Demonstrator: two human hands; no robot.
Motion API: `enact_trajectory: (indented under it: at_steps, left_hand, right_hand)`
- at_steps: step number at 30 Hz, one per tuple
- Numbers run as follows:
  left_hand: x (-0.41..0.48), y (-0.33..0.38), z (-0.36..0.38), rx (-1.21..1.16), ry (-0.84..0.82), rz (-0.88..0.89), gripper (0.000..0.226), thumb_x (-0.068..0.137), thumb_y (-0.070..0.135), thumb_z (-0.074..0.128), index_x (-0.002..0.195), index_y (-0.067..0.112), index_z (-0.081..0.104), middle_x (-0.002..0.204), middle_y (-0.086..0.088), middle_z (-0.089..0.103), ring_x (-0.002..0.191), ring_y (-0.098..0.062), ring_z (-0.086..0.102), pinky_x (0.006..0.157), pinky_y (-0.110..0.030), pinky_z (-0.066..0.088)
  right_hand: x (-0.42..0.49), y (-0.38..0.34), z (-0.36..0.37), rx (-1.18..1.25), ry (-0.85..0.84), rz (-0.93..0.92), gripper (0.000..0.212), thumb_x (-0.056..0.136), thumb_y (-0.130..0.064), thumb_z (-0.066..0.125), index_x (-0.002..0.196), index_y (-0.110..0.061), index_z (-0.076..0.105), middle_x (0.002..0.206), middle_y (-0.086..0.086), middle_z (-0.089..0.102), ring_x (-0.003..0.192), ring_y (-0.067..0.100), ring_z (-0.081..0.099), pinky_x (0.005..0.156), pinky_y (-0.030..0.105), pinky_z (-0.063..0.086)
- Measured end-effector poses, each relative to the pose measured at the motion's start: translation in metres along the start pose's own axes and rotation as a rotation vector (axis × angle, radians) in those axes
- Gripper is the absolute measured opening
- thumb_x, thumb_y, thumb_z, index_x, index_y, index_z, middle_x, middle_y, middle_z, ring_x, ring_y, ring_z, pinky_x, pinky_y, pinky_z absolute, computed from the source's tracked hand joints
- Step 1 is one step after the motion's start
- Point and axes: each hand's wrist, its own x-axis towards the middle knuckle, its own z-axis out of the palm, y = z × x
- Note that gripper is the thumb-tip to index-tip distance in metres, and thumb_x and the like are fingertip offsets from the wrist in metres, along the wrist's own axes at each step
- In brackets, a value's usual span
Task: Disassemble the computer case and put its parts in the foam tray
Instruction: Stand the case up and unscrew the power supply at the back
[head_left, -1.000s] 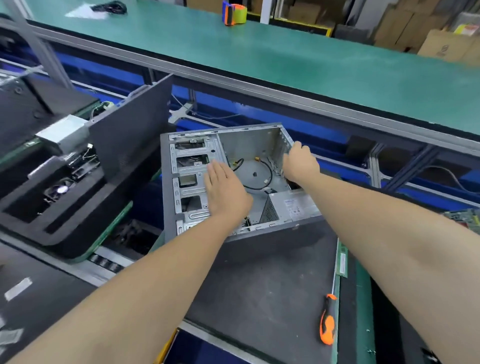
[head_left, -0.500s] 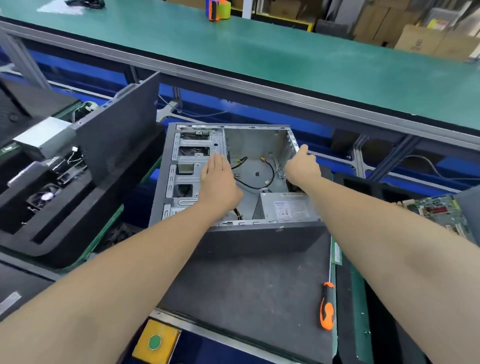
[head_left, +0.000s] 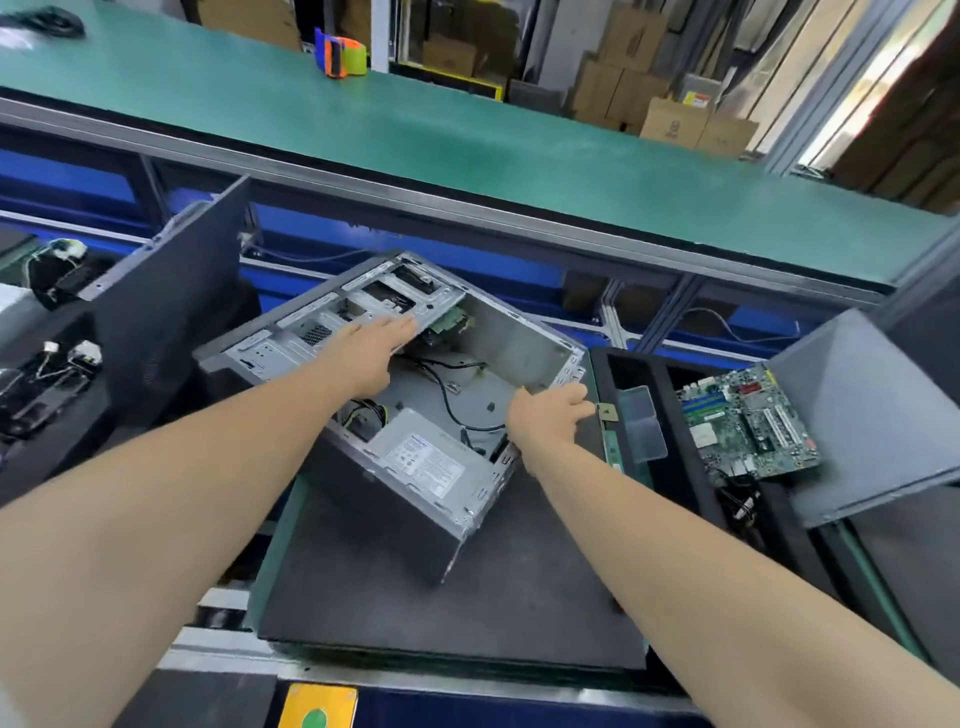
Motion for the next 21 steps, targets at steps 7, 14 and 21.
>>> enact_trajectory:
  at_steps: [7,14,21]
  left_hand:
    - [-0.019,0.014,0.004,-0.061,0.073,-0.089,0.073,0.088,0.008,0.052,0.157,0.017,0.032,0.16,-0.011,0.035,0.144,-0.032,0.035,0.115,-0.043,0.032]
    - [-0.047,0.041,0.008,-0.068,0.25,-0.601,0.057,0.089,0.045,0.049,0.141,0.021,0.051,0.164,-0.024,0.023,0.154,-0.047,0.004,0.117,-0.066,-0.007]
    - [-0.052,0.051,0.014,-0.216,0.194,-0.886,0.074,0.095,0.062,0.041,0.16,0.038,0.015,0.165,-0.032,-0.011,0.145,-0.064,-0.014,0.11,-0.082,0.007]
  right_hand:
    - [-0.003,-0.005,-0.033,-0.352,0.125,-0.488,0.103,0.08,-0.021,0.081,0.161,-0.011,0.018,0.169,0.02,0.014,0.155,0.037,0.023,0.125,0.046,0.027]
    - [0.038,-0.06,-0.026,-0.751,-0.127,-0.849,0.095,0.09,-0.035,0.079,0.162,-0.017,0.019,0.164,0.02,0.028,0.152,0.04,0.029,0.121,0.05,0.032]
    - [0.063,-0.091,0.012,-0.821,-0.209,-0.909,0.065,0.105,-0.038,0.056,0.157,-0.012,0.028,0.152,0.021,0.042,0.14,0.043,0.042,0.114,0.053,0.035]
